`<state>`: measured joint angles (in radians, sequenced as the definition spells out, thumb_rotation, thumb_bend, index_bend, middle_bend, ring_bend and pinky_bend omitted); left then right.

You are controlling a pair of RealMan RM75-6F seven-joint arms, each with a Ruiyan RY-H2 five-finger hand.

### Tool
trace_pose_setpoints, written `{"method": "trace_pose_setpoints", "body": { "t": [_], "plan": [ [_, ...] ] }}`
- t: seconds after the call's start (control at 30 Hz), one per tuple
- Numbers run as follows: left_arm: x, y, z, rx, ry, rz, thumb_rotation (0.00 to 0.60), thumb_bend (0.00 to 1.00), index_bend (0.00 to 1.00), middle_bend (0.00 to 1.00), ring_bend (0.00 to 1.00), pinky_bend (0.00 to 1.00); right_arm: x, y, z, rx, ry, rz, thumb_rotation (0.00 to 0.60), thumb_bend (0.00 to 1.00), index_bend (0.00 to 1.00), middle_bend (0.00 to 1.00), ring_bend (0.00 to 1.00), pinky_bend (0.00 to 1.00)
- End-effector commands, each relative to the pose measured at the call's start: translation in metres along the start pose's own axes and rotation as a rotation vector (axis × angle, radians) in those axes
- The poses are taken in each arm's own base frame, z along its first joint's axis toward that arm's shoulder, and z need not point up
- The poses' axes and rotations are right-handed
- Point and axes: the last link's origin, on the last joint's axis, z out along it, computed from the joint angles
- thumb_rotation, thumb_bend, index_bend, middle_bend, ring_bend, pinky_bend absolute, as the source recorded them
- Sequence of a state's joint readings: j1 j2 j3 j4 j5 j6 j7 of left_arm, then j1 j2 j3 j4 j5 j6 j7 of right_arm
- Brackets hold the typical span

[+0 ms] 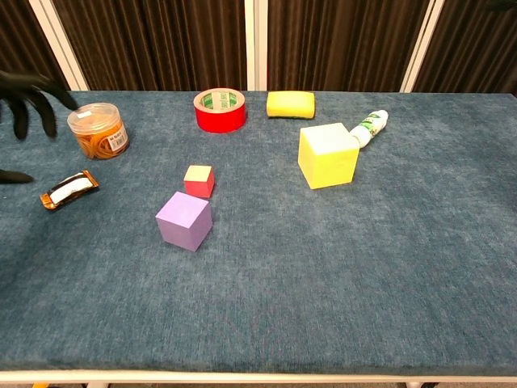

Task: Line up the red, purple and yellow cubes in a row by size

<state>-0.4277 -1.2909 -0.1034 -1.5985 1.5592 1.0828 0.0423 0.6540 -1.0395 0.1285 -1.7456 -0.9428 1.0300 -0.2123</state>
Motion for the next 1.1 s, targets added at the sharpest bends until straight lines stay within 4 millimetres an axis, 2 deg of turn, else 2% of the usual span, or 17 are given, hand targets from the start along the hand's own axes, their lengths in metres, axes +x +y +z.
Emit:
{"method": "trace_pose_setpoints", "body": {
  "t": [0.03, 0.27, 0.57, 0.9, 1.1],
  "plan": [
    [-0.019, 0.027, 0.027, -0.075, -0.087, 0.011, 0.6, 0.19, 0.33, 0.78, 0.81, 0.94, 0.002, 0.009, -0.005, -0.012, 0.008, 0.007, 0.6, 0.24, 0.0, 0.0, 0.0, 0.0],
    [-0.04, 0.05, 0.057, -0.085, -0.146, 0.019, 0.6, 0.19, 0.33, 0.85, 0.85, 0.98, 0.001, 0.019, -0.008, -0.021, 0.002, 0.012, 0.6, 0.24, 0.0, 0.0, 0.0, 0.0],
    [-0.057, 0.073, 0.08, -0.081, -0.201, -0.003, 0.6, 0.2, 0.33, 0.88, 0.88, 0.98, -0.005, 0.029, -0.008, -0.037, -0.015, 0.031, 0.6, 0.24, 0.0, 0.0, 0.0, 0.0],
    [-0.069, 0.083, 0.09, -0.059, -0.209, 0.005, 0.6, 0.28, 0.43, 0.9, 0.89, 0.98, -0.007, 0.037, -0.009, -0.048, -0.019, 0.042, 0.6, 0.24, 0.0, 0.0, 0.0, 0.0],
    [-0.063, 0.093, 0.089, -0.064, -0.184, -0.036, 0.6, 0.3, 0.54, 0.91, 0.9, 0.98, -0.006, 0.039, -0.01, -0.05, -0.016, 0.05, 0.6, 0.24, 0.0, 0.0, 0.0, 0.0]
  ]
}}
